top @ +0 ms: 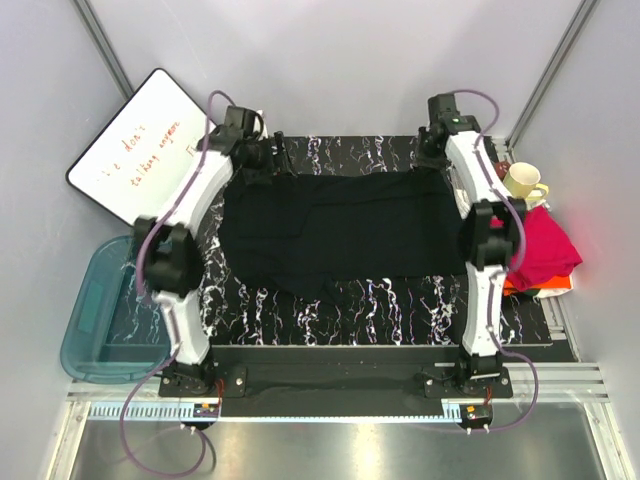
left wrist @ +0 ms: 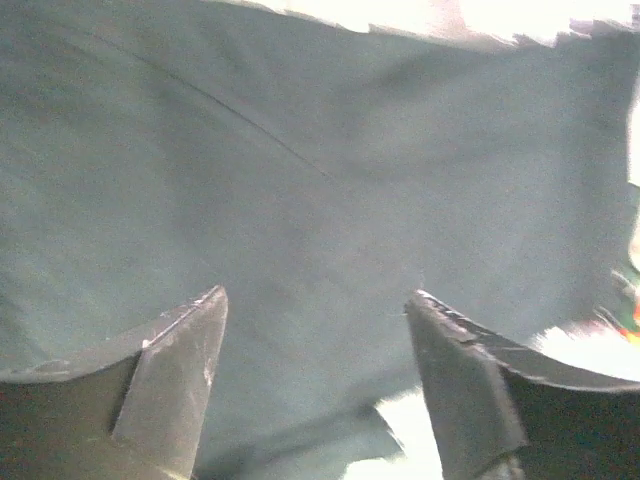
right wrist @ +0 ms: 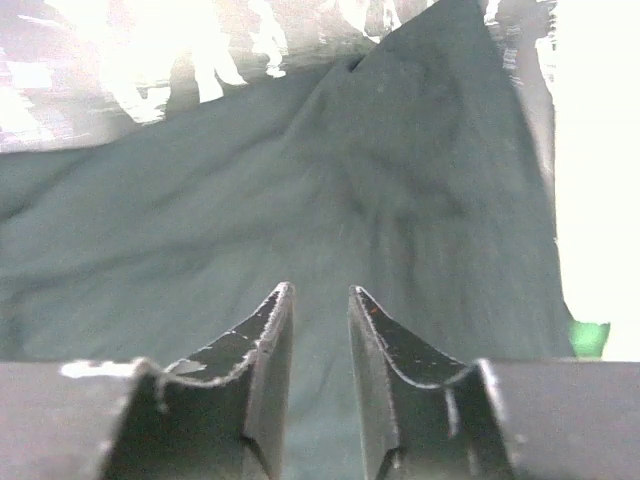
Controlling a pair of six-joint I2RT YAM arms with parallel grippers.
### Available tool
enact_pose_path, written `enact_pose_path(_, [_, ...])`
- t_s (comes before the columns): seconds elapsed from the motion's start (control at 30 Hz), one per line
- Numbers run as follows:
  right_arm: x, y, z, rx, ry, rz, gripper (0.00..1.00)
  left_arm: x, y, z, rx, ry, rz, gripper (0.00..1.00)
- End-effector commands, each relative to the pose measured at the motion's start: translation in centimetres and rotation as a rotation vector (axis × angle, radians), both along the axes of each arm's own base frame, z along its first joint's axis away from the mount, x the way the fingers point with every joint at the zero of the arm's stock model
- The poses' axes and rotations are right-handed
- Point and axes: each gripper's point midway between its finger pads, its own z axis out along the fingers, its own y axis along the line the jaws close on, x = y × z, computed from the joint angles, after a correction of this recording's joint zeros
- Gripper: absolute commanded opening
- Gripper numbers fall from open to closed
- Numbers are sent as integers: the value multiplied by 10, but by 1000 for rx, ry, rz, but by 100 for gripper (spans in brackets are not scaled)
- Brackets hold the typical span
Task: Fold and stack the t-shirts
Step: Fold the flattened tshirt in 1/3 of the way, then grap the side of the flattened tshirt closest away from the robot with both arms
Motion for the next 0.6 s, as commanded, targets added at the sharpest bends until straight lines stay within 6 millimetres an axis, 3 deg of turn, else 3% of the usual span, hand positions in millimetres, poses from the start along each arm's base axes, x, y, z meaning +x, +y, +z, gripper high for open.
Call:
enact_pose_path(0.0, [-45, -14, 103, 55, -168, -49, 38, -75, -27, 43, -241, 19, -43, 87])
enact_pose_path(0.03, [-56, -16, 103, 76, -154, -75, 49, -87, -33, 41, -271, 26, -52, 89])
enact_pose_path(0.07, [-72, -30, 121, 88, -188, -111, 52, -102, -36, 36, -287, 54, -46, 90])
enact_pose_path(0.1, [-92, -30, 95, 116, -112, -116, 55, -126, -34, 26, -272, 80, -47, 91])
enact_pose_path(0.13, [-104, -35, 91, 137, -98, -147, 58, -141, -36, 20, -257, 93, -51, 95])
enact_pose_path(0.17, [-129, -42, 79, 147, -65, -171, 61, -164, -31, 8, -244, 121, -43, 97])
enact_pose_path(0.2, [-141, -56, 71, 161, -46, -231, 69, -176, -31, 2, -238, 139, -36, 99])
enact_pose_path(0.23, [-156, -69, 76, 172, -62, -272, 72, -187, -29, -5, -231, 157, -31, 99])
enact_pose_path(0.27, [-177, -72, 50, 180, 4, -297, 75, -205, -24, -16, -219, 180, -24, 99])
enact_pose_path(0.3, [-188, -76, 42, 186, 20, -326, 78, -215, -22, -24, -198, 196, -19, 99])
enact_pose_path(0.33, [-197, -79, 44, 188, 2, -342, 89, -223, -21, -29, -190, 209, -10, 99])
enact_pose_path(0.37, [-213, -83, 26, 191, 54, -380, 93, -236, -17, -38, -175, 230, -2, 99])
enact_pose_path(0.4, [-220, -85, 21, 192, 64, -397, 95, -242, -16, -44, -162, 245, 5, 99])
enact_pose_path(0.57, [-244, -88, -13, 227, 127, -503, 95, -267, -8, -83, -83, 336, 38, 99])
